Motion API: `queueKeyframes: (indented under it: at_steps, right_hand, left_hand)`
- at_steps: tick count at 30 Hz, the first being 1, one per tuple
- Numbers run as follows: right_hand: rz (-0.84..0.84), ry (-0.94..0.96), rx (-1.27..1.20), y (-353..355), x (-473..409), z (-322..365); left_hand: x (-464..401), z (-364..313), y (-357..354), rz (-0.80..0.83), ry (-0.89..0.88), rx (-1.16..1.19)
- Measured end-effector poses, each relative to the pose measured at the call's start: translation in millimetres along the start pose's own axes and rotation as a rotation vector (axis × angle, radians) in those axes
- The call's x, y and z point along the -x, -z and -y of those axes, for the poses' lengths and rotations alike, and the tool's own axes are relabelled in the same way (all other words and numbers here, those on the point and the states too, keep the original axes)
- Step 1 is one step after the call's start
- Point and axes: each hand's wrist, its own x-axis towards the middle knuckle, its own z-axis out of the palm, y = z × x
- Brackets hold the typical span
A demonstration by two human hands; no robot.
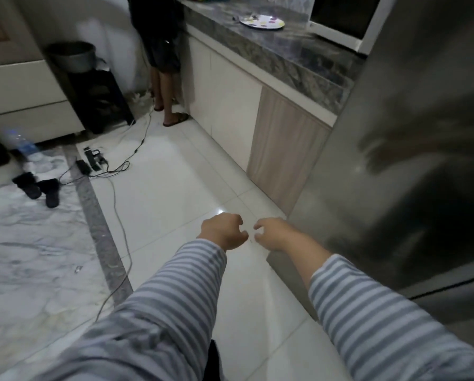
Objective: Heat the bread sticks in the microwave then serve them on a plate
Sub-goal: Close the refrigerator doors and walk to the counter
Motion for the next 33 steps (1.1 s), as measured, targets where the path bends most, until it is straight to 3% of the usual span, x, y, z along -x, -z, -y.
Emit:
queueKeyframes:
  at_steps: [9, 17, 25, 33]
  right_hand:
    - [-0.036, 0.111, 0.055, 49, -116, 99]
    - [-0.021, 0.125, 0.051, 100, -234, 132]
    - [-0.085, 0.108, 0.011, 210, -358, 141]
    - [-0.180, -0.004, -0.087, 303, -439, 132]
  left_hand:
    - [-92, 78, 74, -0.056, 0.078, 0.004]
    - [-200, 114, 132, -0.054, 0.097, -0.007]
    - [-337, 112, 234, -0.102, 0.064, -0.064]
    - [-461, 77, 303, -0.070, -0.076, -0.110]
